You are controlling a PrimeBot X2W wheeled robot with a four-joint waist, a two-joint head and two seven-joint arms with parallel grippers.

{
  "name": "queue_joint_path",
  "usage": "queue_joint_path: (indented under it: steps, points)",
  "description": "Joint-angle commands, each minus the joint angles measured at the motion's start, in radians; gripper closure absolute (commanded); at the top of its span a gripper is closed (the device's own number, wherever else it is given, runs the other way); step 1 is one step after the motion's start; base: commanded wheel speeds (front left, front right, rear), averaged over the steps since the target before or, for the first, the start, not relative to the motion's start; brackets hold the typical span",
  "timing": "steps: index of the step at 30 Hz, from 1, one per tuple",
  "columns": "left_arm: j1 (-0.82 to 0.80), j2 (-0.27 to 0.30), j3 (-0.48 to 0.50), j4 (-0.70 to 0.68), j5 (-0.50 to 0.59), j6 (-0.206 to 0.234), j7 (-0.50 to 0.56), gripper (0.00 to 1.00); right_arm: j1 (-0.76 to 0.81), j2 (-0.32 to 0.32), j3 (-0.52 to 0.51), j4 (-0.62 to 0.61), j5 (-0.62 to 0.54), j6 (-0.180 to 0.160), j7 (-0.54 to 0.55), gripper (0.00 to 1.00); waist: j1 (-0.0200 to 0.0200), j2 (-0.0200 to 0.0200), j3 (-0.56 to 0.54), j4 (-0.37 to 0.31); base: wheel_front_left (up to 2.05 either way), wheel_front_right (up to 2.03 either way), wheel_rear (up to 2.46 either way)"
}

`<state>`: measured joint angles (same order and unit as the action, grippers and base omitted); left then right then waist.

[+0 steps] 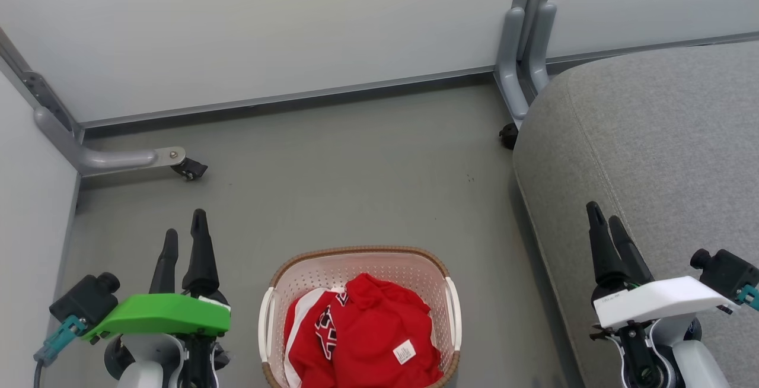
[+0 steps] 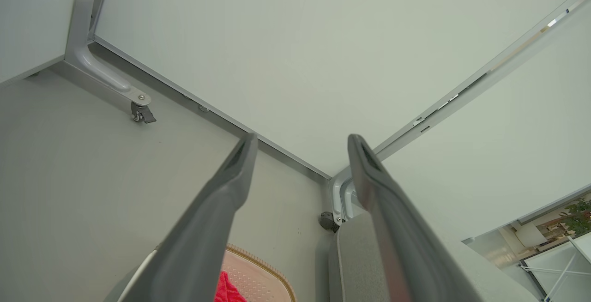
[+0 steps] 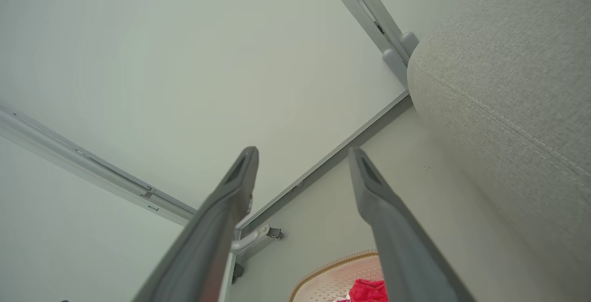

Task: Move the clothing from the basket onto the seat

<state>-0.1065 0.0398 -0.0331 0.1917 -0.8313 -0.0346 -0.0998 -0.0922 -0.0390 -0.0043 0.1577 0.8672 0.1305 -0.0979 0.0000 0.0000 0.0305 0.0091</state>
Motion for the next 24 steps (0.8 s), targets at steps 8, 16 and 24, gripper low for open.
queue_joint_path:
  steps: [8, 16, 24]
  points:
    - [-0.031, 0.009, -0.024, -0.014, 0.133, 0.022, -0.03, 0.0, -0.02, -0.008, 0.009, -0.027, -0.127, 0.0, -0.032, 0.0, 0.0, 0.0, 0.003, 0.002, 0.0, 0.0, 0.0]
    - [-0.03, 0.01, -0.046, -0.001, 0.243, 0.033, -0.052, 0.0, -0.02, -0.009, 0.013, -0.025, -0.222, 0.0, -0.054, 0.0, 0.0, 0.0, 0.004, 0.005, 0.0, 0.0, 0.0]
    - [-0.025, 0.01, -0.064, 0.001, 0.335, 0.039, -0.071, 0.0, -0.018, -0.01, 0.023, -0.017, -0.305, 0.0, -0.074, 0.0, 0.0, 0.0, 0.001, 0.006, 0.0, 0.0, 0.0]
